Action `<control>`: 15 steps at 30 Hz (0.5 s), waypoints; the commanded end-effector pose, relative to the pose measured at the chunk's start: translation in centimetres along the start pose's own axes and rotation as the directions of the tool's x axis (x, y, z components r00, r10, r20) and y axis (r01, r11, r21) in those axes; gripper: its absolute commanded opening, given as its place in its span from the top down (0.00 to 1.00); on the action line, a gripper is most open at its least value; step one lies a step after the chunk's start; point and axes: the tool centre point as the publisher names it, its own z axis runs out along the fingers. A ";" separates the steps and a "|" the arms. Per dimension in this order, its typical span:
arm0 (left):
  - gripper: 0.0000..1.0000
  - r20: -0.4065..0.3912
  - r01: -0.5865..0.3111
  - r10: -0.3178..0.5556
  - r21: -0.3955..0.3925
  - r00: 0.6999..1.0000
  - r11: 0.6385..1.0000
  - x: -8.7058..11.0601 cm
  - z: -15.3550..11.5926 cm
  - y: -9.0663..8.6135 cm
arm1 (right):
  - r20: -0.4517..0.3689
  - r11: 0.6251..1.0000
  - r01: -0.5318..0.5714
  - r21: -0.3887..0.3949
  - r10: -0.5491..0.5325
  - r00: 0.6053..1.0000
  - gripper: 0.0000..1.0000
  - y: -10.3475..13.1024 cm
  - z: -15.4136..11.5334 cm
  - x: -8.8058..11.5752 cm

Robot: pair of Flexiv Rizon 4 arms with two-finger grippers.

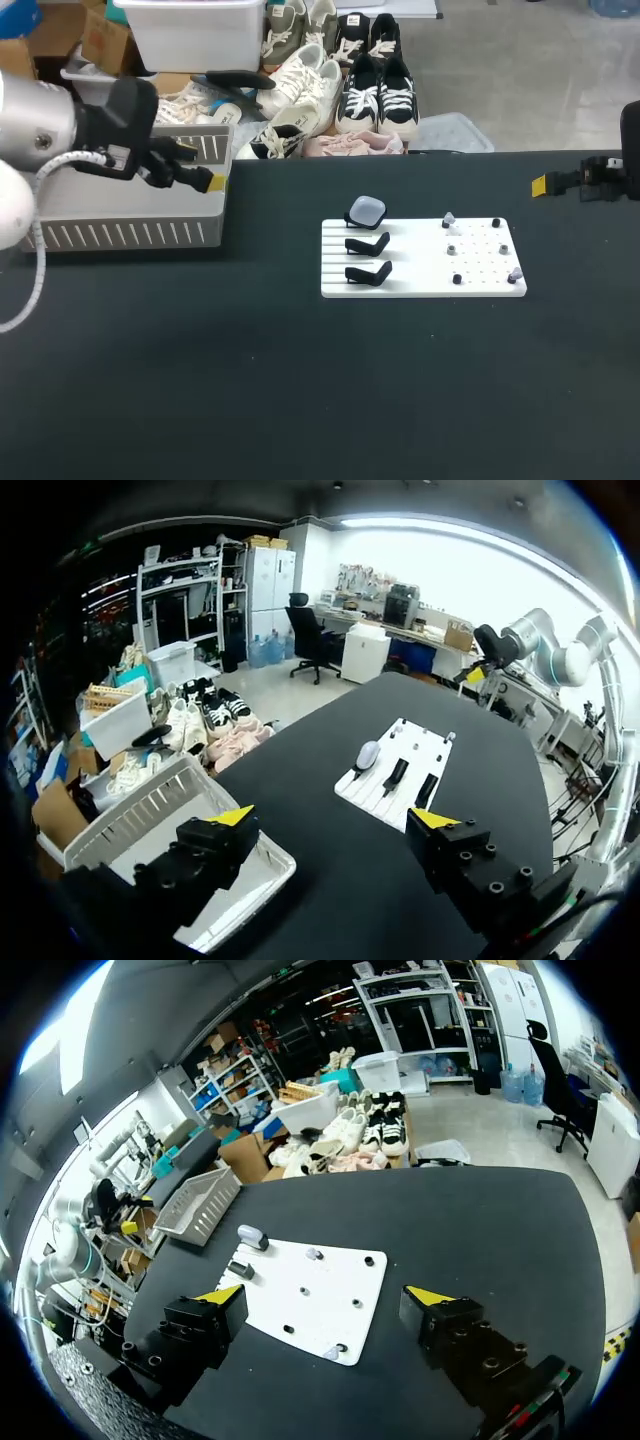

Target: Pick up each earbud case from the left stands, insert the matching earbuds, close the lid, and place the case in the box.

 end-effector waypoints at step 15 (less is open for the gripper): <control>0.00 0.052 -0.308 0.308 0.313 0.950 0.898 -2.5 11.0 -1.1 | -0.002 1.000 0.001 -0.003 -0.001 1.000 0.00 -0.1 0.0 0.0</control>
